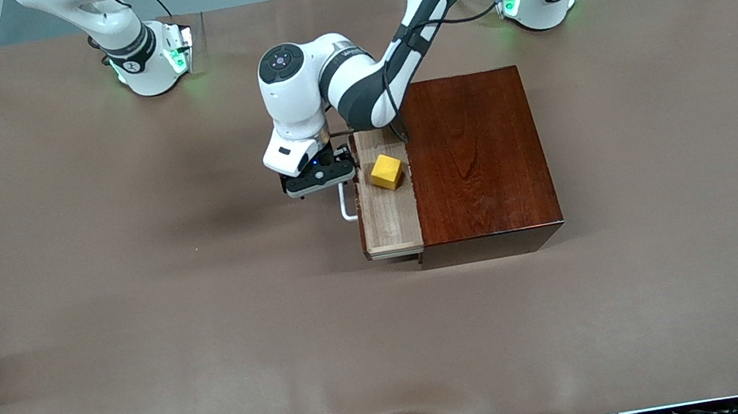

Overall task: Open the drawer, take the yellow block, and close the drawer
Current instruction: 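Pull the drawer handle outward with the left gripper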

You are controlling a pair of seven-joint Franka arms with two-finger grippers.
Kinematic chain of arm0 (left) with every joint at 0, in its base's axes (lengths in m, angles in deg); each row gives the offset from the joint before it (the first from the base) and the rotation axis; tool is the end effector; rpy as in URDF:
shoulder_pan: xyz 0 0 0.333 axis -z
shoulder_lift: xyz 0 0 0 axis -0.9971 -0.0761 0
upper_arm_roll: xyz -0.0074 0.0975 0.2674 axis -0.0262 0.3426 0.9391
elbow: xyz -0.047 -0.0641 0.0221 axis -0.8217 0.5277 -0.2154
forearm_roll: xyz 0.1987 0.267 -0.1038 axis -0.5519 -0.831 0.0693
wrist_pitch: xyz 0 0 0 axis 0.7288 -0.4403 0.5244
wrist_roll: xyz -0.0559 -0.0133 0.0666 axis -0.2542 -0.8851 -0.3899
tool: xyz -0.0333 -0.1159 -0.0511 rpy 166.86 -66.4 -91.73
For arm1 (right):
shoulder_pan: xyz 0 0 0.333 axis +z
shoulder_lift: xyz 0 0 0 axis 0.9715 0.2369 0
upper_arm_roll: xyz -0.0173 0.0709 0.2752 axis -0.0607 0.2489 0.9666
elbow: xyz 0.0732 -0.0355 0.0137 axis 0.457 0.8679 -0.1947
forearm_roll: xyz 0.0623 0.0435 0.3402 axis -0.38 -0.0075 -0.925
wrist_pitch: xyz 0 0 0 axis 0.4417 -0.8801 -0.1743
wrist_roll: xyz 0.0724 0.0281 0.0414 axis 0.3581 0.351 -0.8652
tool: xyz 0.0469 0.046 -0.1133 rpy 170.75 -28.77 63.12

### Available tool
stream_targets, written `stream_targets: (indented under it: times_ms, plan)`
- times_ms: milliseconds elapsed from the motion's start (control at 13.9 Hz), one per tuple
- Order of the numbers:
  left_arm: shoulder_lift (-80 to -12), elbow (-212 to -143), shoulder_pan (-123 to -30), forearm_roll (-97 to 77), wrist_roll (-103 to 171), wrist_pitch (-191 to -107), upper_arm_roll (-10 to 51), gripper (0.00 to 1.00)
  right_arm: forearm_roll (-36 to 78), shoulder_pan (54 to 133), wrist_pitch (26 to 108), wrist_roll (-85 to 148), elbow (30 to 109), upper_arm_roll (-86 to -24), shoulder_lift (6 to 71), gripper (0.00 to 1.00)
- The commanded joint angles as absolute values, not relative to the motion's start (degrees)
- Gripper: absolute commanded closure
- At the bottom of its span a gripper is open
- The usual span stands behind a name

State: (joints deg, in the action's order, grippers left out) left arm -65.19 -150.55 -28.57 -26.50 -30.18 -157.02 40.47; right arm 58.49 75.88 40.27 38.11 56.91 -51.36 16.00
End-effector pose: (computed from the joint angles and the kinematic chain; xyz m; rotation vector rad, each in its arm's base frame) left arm 0.4012 -0.5777 0.2749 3.0562 0.2891 0.2686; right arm 0.5137 -0.0213 0.5861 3.1324 -0.1026 0.0433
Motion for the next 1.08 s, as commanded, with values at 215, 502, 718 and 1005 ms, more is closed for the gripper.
stream_targets:
  times_ms: [215,502,718,1005]
  plan:
    - [-70.9,-145.8,-27.9,-25.1,-31.4,-166.5,39.9,0.0,58.8,75.7,39.8,37.5,57.1,-51.1,15.3,0.0]
    - [-71.5,-145.6,-27.7,-25.0,-31.4,-169.4,39.6,0.0,58.8,75.7,39.8,37.5,57.1,-51.1,15.3,0.0]
    - [-71.5,-145.6,-27.7,-25.0,-31.4,-171.0,39.3,0.0,58.8,75.7,39.9,37.5,57.1,-51.1,15.3,0.0]
    - [-69.9,-145.9,-28.0,-25.1,-31.4,-170.5,40.0,0.0,58.8,75.8,39.9,37.5,57.1,-51.1,15.4,0.0]
